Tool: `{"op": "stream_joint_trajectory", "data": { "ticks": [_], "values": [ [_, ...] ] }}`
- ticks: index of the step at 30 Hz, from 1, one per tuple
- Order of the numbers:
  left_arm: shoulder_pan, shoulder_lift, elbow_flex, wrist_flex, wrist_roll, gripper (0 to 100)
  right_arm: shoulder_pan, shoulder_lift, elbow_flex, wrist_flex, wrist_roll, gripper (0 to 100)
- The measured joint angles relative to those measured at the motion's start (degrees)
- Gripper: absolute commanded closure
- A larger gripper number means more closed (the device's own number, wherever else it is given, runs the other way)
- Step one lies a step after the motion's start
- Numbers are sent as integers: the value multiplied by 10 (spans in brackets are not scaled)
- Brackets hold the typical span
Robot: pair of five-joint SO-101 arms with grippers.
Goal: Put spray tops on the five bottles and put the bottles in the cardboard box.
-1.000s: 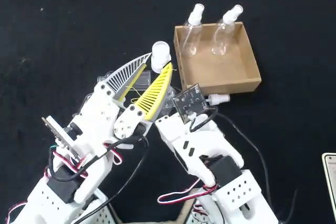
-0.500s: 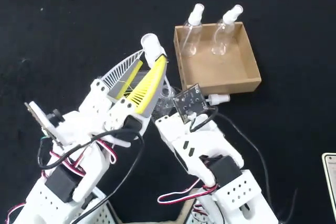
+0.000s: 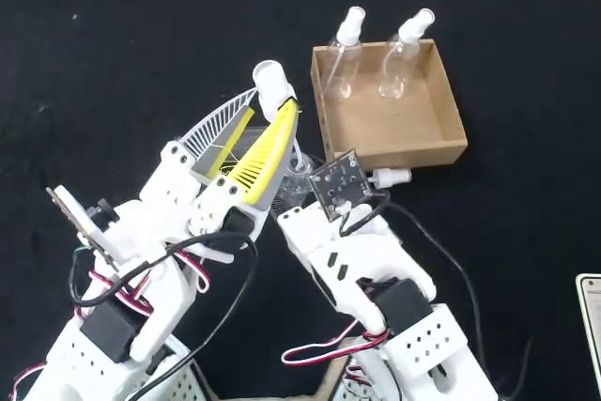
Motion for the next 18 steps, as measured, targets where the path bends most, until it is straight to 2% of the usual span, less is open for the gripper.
{"op": "stream_joint_trajectory", "data": {
  "ticks": [12,18],
  "values": [
    [-1,0,0,0,0,952,0,0,0,0,0,889],
    [-24,0,0,0,0,952,0,0,0,0,0,889]
  ]
}}
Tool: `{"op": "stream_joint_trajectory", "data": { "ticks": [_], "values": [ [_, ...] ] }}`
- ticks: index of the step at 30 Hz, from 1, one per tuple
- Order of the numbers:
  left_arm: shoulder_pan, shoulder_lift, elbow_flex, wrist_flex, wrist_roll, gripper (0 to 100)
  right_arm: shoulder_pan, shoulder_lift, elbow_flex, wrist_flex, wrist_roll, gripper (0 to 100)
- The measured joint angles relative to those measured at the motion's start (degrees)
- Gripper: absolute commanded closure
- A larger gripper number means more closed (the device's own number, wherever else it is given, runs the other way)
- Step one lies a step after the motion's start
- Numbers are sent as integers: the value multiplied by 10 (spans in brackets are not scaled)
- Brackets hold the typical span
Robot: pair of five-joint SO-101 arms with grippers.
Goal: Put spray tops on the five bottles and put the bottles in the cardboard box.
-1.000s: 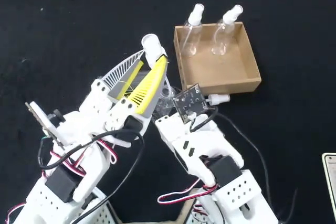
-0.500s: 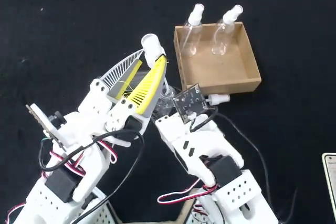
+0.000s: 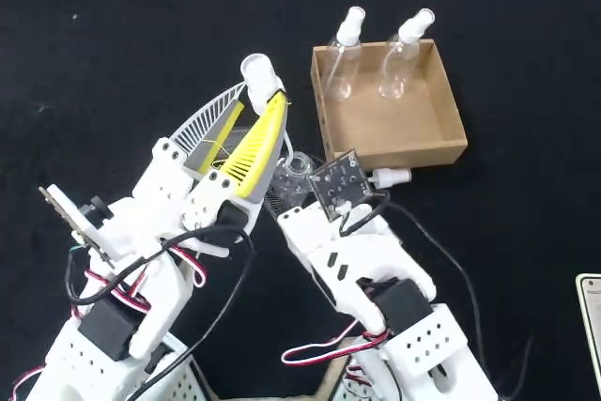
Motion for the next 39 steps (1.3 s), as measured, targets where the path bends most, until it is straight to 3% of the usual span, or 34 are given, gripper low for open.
{"op": "stream_joint_trajectory", "data": {
  "ticks": [27,34,39],
  "values": [
    [-2,62,0,-55,-2,952,0,0,0,-20,1,889],
    [-1,36,77,-55,-2,952,0,0,0,-20,1,889],
    [-2,-4,134,-55,-2,859,0,0,0,-20,1,889]
  ]
}}
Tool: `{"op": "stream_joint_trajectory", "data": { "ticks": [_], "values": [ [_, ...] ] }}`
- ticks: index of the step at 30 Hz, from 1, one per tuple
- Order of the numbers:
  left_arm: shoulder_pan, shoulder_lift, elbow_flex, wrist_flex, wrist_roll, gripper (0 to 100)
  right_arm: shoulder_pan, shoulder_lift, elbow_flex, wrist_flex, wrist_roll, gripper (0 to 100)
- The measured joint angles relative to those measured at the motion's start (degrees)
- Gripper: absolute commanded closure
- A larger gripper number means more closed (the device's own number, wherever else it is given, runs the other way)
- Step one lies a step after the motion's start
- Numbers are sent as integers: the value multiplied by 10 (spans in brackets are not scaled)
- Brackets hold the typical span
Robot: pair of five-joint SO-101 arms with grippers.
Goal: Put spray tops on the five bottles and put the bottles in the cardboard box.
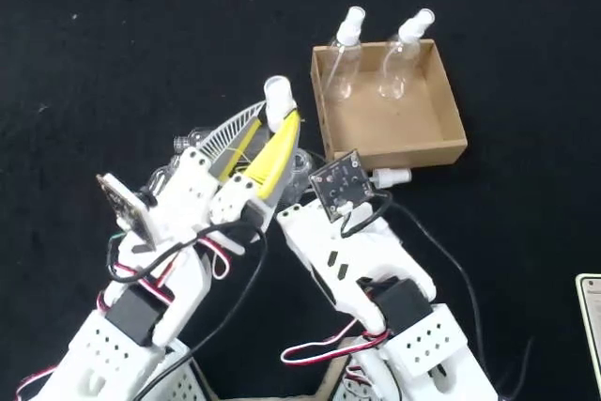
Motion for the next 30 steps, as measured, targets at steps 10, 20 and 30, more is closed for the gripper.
{"op": "stream_joint_trajectory", "data": {
  "ticks": [10,20,30],
  "values": [
    [0,-63,14,41,0,841,0,0,0,0,1,889],
    [-21,-65,-71,194,-34,845,0,0,0,0,1,889],
    [-209,-65,-72,350,-91,845,30,0,0,0,1,889]
  ]
}}
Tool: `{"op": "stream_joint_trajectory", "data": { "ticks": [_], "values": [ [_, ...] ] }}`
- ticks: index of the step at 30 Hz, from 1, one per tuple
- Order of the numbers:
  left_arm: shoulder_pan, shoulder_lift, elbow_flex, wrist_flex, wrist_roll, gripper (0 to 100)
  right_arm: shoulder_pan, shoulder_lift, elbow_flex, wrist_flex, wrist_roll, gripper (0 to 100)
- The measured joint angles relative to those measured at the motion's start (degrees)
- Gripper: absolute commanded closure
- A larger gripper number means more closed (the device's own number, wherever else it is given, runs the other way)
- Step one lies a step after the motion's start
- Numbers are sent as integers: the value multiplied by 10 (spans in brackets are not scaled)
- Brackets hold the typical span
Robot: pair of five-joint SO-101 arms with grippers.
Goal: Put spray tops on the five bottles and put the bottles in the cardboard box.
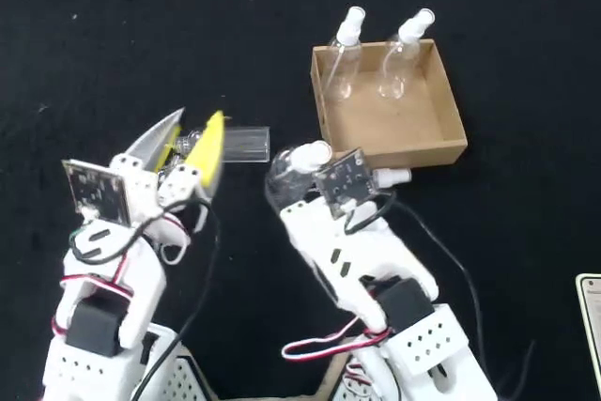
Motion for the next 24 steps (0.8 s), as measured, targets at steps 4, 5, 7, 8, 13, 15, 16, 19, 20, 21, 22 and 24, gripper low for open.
{"op": "stream_joint_trajectory", "data": {
  "ticks": [4,5,7,8,13,15,16,19,20,21,22,24],
  "values": [
    [-18,-1,28,29,-2,845,37,0,-35,59,0,889],
    [-18,0,41,29,-2,845,41,0,-50,82,0,889],
    [-18,-1,61,29,-3,845,47,0,-70,118,8,889],
    [-21,0,68,29,-3,845,49,0,-75,126,18,889],
    [-20,0,101,29,-3,845,87,0,-80,135,55,889],
    [-20,0,106,29,-3,845,100,1,-95,141,58,889],
    [-20,0,107,29,-3,845,105,4,-105,145,58,889],
    [-19,1,124,29,7,845,112,52,-143,168,58,889],
    [-19,1,129,29,20,845,113,76,-160,178,58,889],
    [-19,1,133,29,31,845,114,102,-178,186,58,889],
    [-19,1,133,29,40,845,117,130,-193,193,58,889],
    [-19,0,133,29,48,845,128,179,-215,200,59,889]
  ]
}}
